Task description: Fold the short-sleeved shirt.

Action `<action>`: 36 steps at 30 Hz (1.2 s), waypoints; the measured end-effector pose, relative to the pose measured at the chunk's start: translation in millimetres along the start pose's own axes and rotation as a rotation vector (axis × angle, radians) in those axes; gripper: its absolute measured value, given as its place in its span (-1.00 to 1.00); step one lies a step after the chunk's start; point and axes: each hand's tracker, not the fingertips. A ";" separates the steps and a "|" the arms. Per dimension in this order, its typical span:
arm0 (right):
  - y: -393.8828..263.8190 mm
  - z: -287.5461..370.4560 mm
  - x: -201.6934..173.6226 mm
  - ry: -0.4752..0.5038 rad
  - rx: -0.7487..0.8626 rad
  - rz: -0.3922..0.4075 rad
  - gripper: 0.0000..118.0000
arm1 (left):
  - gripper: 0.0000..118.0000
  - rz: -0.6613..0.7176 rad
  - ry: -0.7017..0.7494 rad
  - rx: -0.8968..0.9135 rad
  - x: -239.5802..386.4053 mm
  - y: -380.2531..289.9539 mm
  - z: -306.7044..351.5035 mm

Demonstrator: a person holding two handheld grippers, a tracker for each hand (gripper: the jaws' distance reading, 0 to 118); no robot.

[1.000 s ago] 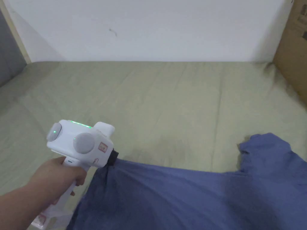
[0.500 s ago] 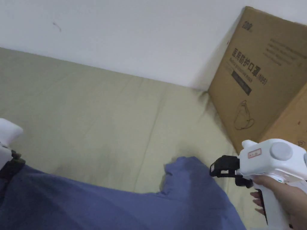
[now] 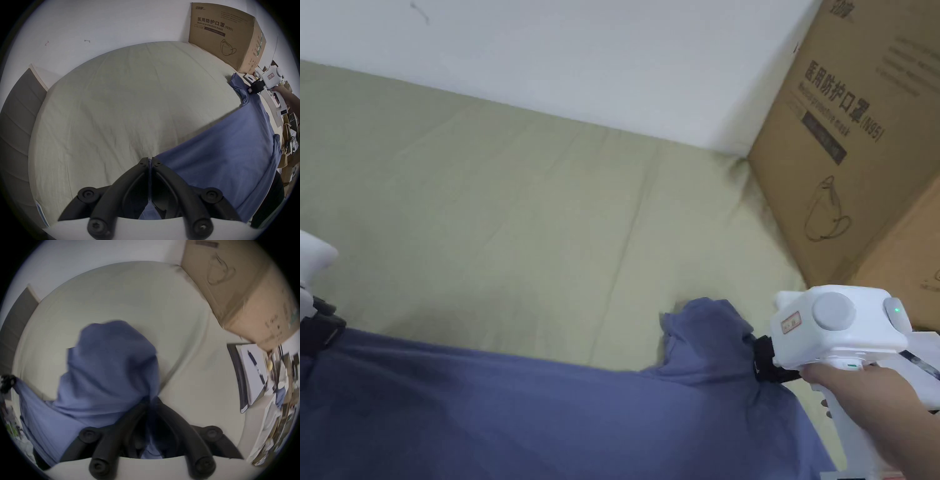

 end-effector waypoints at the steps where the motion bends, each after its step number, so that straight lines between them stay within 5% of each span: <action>1: -4.7 3.5 -4.6 -0.036 0.019 0.018 -1.00 | -1.00 -0.002 0.002 -0.001 1.2 -0.8 1.5; 4: -11.5 25.0 3.3 -0.006 0.060 0.001 -1.00 | -1.00 0.004 0.014 0.004 3.2 -0.4 10.1; 8: -20.9 64.8 25.2 0.116 0.181 -0.121 -1.00 | -1.00 0.027 0.051 0.041 2.2 1.3 27.8; 23: -36.9 158.0 30.4 0.051 0.466 -0.152 -1.00 | -1.00 0.065 0.082 0.196 8.2 27.1 77.1; 36: -291.0 159.2 23.3 0.068 0.340 -0.176 -1.00 | -1.00 0.119 -0.101 0.079 49.9 -154.5 119.0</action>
